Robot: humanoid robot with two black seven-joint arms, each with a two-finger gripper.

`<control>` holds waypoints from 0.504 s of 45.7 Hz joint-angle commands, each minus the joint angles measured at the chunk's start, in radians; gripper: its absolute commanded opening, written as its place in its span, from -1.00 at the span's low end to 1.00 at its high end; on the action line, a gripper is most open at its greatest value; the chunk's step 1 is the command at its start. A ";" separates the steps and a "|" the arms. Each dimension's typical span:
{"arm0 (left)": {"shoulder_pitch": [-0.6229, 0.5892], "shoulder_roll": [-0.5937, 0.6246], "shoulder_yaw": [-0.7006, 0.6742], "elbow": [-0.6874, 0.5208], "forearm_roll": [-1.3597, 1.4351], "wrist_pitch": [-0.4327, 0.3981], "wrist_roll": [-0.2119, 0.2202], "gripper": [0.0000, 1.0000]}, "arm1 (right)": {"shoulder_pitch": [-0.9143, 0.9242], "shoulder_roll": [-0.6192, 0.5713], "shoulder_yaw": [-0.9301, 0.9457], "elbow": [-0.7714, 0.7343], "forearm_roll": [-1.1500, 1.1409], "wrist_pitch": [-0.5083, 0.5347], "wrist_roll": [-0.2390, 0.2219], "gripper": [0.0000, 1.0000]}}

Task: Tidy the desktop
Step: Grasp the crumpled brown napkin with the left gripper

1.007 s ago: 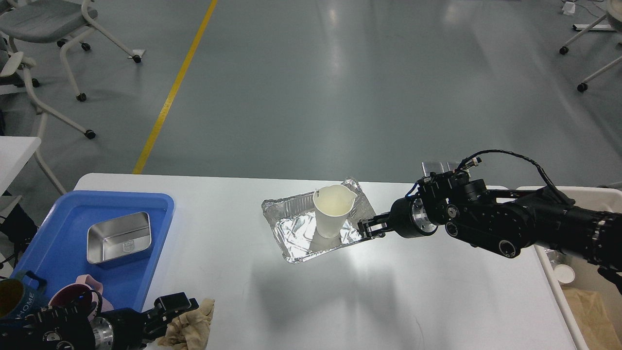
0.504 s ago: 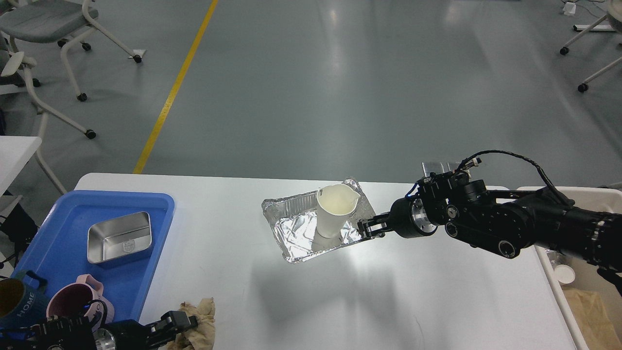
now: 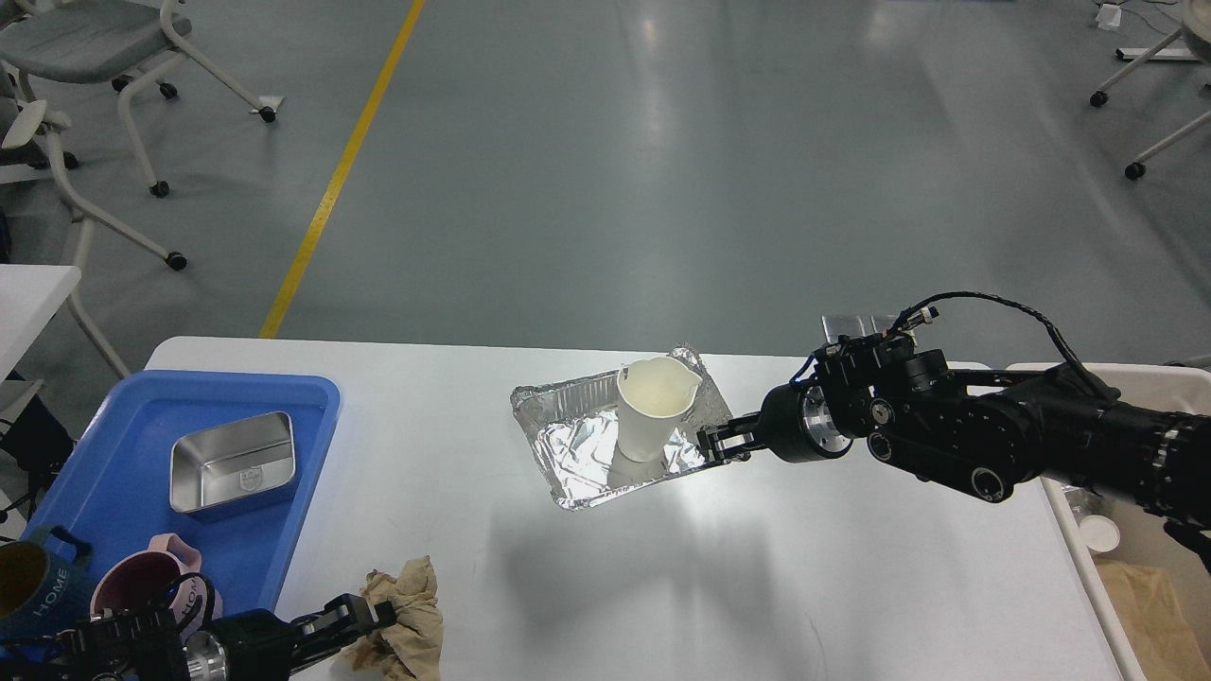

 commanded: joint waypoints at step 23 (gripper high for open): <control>-0.262 0.395 -0.027 -0.092 0.004 -0.155 -0.011 -1.00 | 0.001 0.006 -0.009 0.000 0.000 0.001 0.000 -1.00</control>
